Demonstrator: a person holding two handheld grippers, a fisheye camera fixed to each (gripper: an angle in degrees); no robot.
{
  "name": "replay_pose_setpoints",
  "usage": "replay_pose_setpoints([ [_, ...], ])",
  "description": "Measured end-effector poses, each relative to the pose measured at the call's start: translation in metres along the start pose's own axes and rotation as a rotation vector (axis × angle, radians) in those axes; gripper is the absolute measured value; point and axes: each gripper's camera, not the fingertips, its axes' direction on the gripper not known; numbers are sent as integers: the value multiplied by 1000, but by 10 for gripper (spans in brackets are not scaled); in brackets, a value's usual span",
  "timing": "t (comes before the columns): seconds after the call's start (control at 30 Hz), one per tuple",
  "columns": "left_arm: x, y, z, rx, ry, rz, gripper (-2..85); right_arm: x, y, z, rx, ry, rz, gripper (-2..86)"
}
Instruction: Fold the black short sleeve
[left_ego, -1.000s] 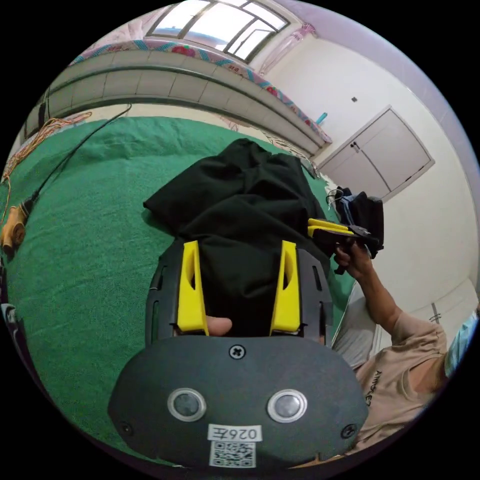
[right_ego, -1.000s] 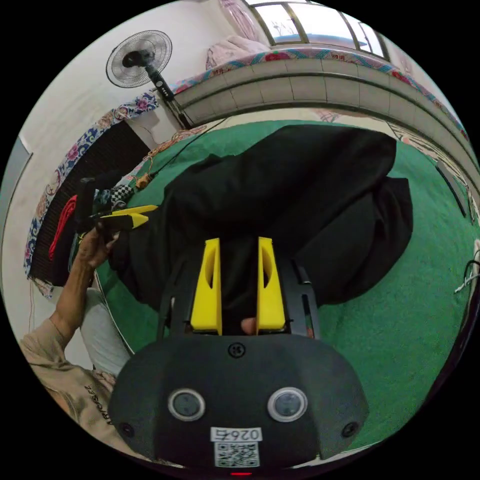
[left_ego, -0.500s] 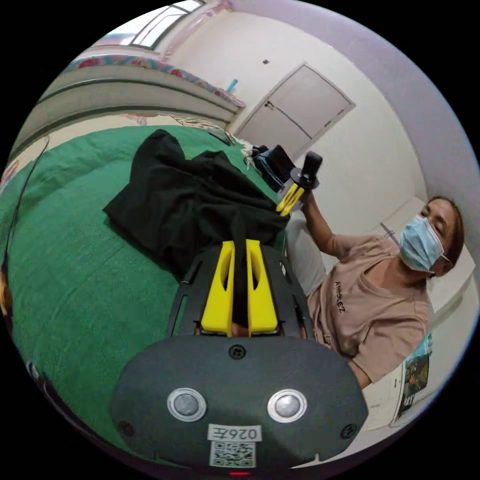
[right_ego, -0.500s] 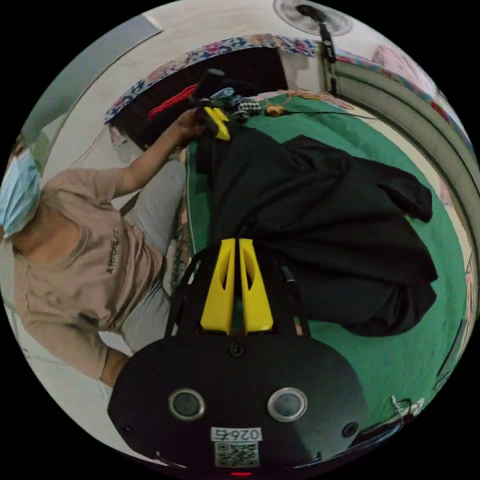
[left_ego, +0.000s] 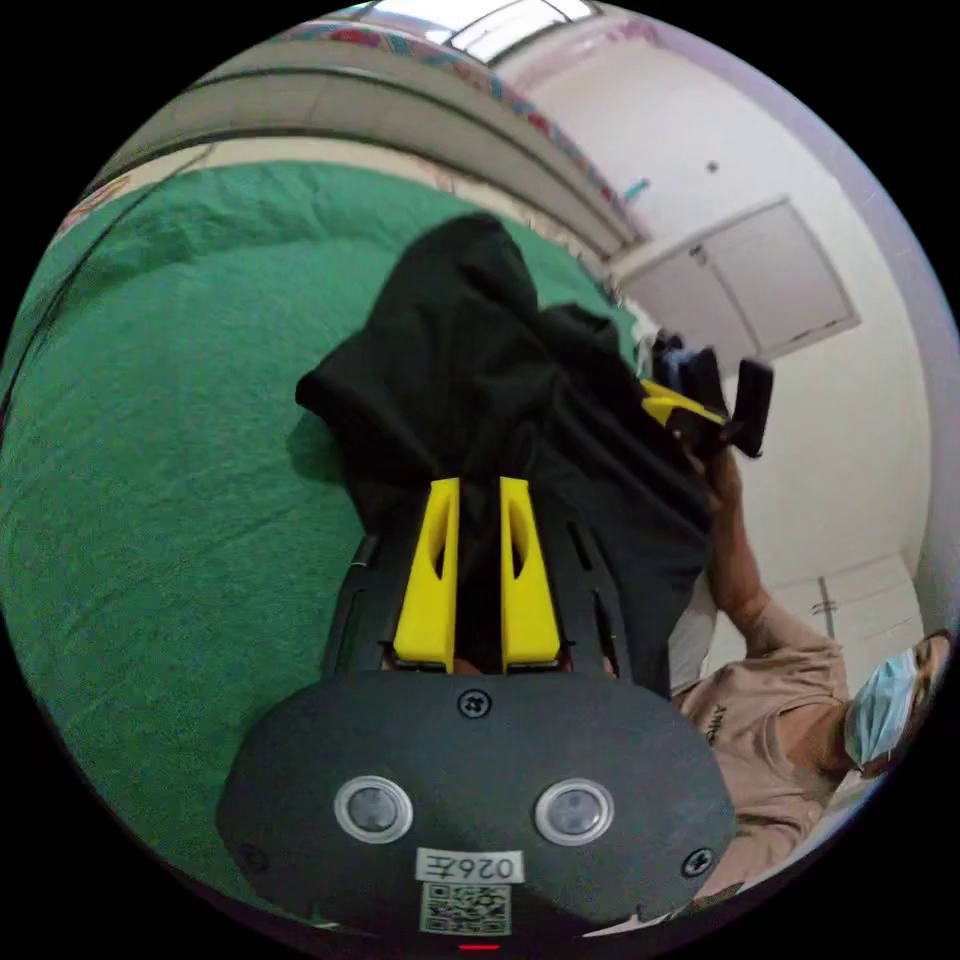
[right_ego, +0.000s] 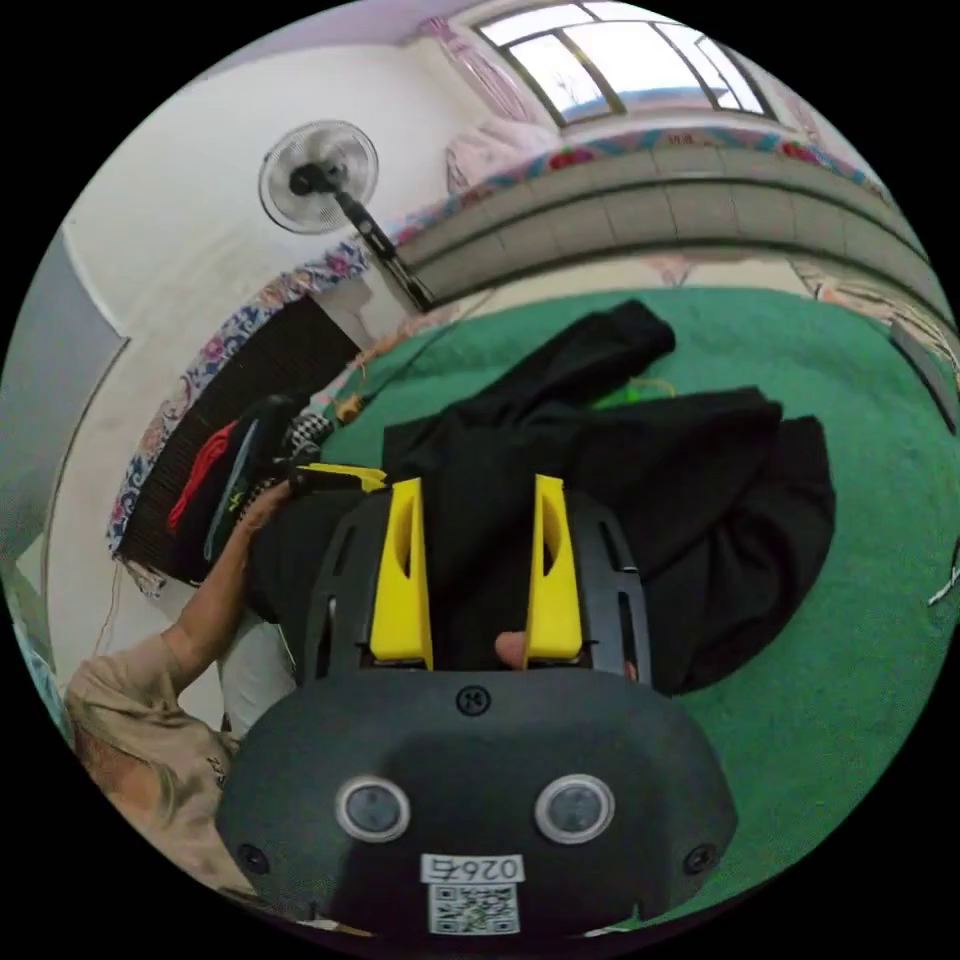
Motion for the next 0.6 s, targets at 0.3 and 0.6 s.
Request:
replay_pose_setpoints([
  [0.3, 67, 80, -95, 610, 191, 143, -3, 10, 17, -92, 352, -28, 8, -13],
  [0.6, 251, 133, 18, -208, 706, 934, -9, 102, 128, -248, 857, -77, 344, 26],
])
